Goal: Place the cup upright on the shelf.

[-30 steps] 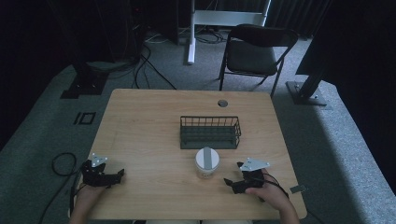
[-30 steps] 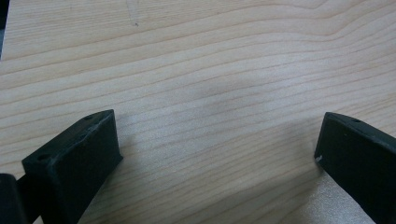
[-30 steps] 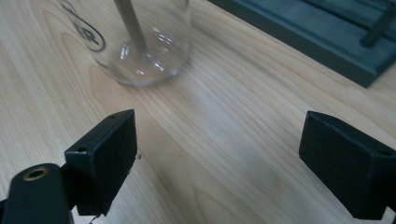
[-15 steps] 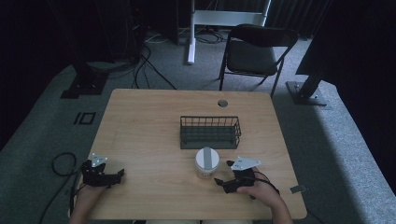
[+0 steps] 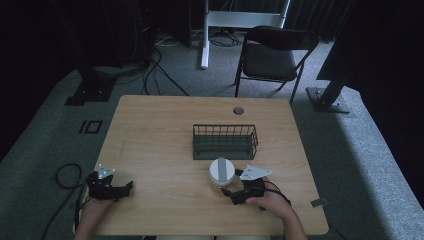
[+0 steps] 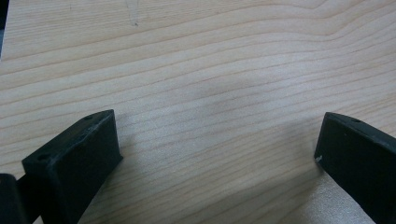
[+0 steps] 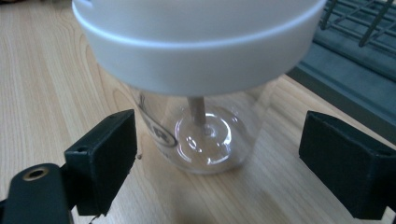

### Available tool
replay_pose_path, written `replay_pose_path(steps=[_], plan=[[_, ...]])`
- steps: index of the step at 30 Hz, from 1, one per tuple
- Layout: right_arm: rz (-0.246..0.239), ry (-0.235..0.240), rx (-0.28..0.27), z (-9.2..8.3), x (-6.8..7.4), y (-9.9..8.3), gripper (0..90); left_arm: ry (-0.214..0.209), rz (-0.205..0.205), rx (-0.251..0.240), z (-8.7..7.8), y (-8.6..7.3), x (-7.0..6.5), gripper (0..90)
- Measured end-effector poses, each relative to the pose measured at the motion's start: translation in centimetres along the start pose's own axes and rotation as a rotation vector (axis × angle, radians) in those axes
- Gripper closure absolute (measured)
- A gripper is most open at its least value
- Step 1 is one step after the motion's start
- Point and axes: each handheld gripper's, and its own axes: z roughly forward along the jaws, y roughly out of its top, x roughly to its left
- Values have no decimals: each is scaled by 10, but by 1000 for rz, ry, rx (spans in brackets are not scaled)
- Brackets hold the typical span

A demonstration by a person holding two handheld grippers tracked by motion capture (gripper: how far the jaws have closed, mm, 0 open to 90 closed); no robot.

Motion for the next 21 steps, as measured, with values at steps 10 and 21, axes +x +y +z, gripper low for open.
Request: replay_pose_path(steps=[10, 21], plan=[[-1, 20, -39, 7, 1, 6, 111, -2, 2, -1, 0, 0, 0, 1], [3, 26, -67, 16, 3, 17, 111, -2, 2, 1, 0, 0, 0, 1]])
